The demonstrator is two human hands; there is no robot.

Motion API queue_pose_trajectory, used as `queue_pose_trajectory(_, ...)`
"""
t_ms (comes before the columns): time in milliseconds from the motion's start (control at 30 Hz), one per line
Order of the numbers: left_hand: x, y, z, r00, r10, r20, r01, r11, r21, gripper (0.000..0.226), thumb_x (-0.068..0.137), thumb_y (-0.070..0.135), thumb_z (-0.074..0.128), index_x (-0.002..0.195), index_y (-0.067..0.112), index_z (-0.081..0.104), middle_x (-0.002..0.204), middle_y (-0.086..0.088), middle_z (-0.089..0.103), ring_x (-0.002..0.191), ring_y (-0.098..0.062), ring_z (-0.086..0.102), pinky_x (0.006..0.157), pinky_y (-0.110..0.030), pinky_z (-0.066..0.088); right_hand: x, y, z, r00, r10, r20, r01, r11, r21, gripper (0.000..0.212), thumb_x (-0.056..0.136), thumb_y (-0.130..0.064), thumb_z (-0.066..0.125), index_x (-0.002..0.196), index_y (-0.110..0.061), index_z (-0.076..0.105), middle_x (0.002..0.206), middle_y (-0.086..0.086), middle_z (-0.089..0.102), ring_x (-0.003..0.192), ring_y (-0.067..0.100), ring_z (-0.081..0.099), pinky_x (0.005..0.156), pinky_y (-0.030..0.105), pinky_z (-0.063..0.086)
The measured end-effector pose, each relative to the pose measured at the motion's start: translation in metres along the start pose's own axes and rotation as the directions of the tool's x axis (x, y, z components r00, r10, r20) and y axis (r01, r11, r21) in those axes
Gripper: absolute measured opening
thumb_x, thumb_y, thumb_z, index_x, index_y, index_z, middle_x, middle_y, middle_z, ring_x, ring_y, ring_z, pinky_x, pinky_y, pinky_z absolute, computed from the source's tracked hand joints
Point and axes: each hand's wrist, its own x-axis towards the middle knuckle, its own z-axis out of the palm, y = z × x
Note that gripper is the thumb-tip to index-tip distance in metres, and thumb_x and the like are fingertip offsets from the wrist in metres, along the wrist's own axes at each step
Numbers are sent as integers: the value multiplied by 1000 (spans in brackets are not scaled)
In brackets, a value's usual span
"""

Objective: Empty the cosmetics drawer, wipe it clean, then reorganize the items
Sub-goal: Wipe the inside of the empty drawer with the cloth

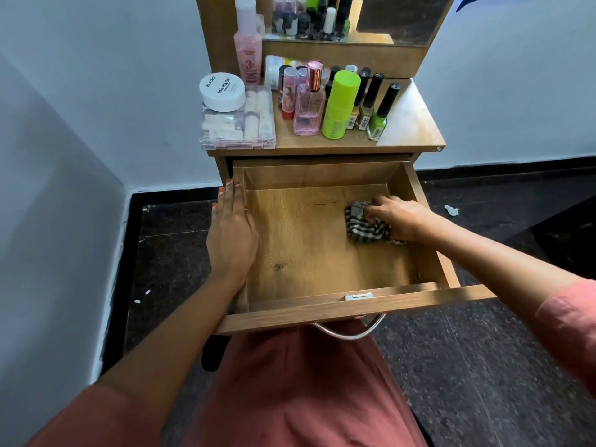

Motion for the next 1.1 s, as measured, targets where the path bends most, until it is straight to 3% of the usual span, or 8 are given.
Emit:
queue_pose_trajectory(233,0,-1,-1,1000,5,-7,-5,1000,0,47,97,9,29,144,5,26,154,-11,21,144,-23,18,119,-35,16,-32,-7,22,995,-59,75,60,998,-4,62,85,-11,58,139,-19,28,141,12,29,121,30,44,92,36,46)
queue_pose_trajectory(400,0,0,-1,1000,0,2,0,1000,3,46,98,11,28,144,5,25,154,-10,19,144,-23,16,119,-35,16,-49,-14,35,986,-59,157,48,996,76,47,85,0,47,127,-19,41,133,9,36,113,28,48,84,34,49)
queue_pose_trajectory(533,-3,2,-1,1000,-3,5,3,1000,2,46,98,11,28,144,6,24,154,-10,19,144,-23,17,119,-36,18,-47,-19,32,997,-3,82,-2,998,60,41,87,-3,50,123,-21,44,128,7,38,111,25,47,73,28,44)
queue_pose_trajectory(700,-2,2,-3,1000,3,2,-3,1000,1,46,98,10,29,143,4,25,154,-12,19,144,-24,17,119,-37,19,-42,-20,31,998,61,-35,-58,994,92,48,87,-3,50,130,-21,39,134,9,33,117,27,43,80,35,49)
queue_pose_trajectory(933,-3,3,-1,1000,4,19,-5,1000,13,47,97,10,28,144,4,23,155,-11,17,144,-23,16,119,-36,17,-1,-7,17,985,120,-122,-108,989,101,49,92,-11,47,138,-17,33,144,18,26,128,37,34,96,46,46)
queue_pose_trajectory(1000,-1,4,-2,1000,1,18,-1,1000,11,47,98,10,28,144,5,22,155,-11,16,144,-23,15,119,-36,17,14,-1,12,980,86,-178,-72,994,79,44,92,-13,47,135,-15,38,143,19,29,127,38,36,98,46,43)
queue_pose_trajectory(1100,-1,4,-3,1000,-5,16,4,1000,4,47,98,10,27,145,6,21,155,-10,15,144,-22,14,119,-37,18,30,6,4,966,80,-248,-30,979,200,39,94,-27,43,133,-18,40,138,17,40,122,36,44,101,40,37)
